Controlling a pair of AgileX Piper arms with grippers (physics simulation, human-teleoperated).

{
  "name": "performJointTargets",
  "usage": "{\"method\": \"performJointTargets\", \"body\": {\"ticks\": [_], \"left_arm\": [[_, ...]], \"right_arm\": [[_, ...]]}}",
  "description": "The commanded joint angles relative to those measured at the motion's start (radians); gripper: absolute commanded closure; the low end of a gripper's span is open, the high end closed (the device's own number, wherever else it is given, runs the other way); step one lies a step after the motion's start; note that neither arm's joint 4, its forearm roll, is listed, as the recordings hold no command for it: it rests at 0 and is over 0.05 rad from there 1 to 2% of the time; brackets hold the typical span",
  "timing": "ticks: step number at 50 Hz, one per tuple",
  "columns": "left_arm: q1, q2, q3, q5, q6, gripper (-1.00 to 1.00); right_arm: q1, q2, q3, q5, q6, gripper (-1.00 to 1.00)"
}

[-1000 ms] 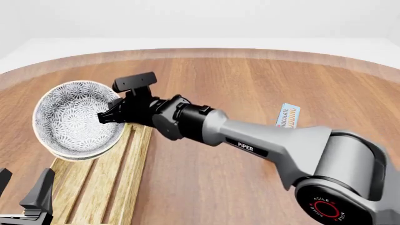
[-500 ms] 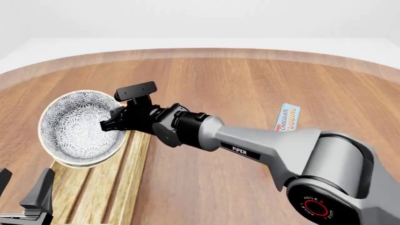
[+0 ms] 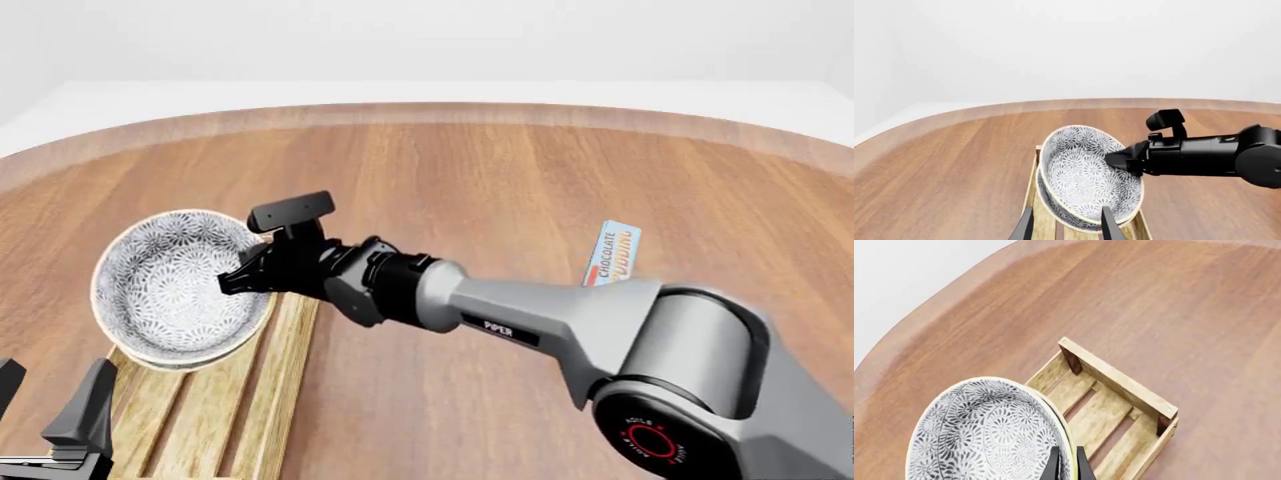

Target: Stack the left bowl on the right bowl and place them in the tray.

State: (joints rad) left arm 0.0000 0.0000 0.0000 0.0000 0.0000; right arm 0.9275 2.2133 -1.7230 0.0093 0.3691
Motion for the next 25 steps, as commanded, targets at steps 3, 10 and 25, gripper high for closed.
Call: {"method": "performJointTargets", "body": {"ticks": [3, 10, 25], "left_arm": [[0.000, 0.000, 0.000, 0.000, 0.000, -1.00], [0.000, 0.000, 0.000, 0.000, 0.000, -1.00], [0.000, 0.000, 0.000, 0.000, 0.000, -1.00]], "right_arm": [[0.004, 0.005, 0.000, -0.021, 0.018, 1.00], [0.009, 0.013, 0.003, -0.027, 0.021, 1.00], [0.016, 0.039, 0.001, -0.035, 0.031, 1.00]]}}
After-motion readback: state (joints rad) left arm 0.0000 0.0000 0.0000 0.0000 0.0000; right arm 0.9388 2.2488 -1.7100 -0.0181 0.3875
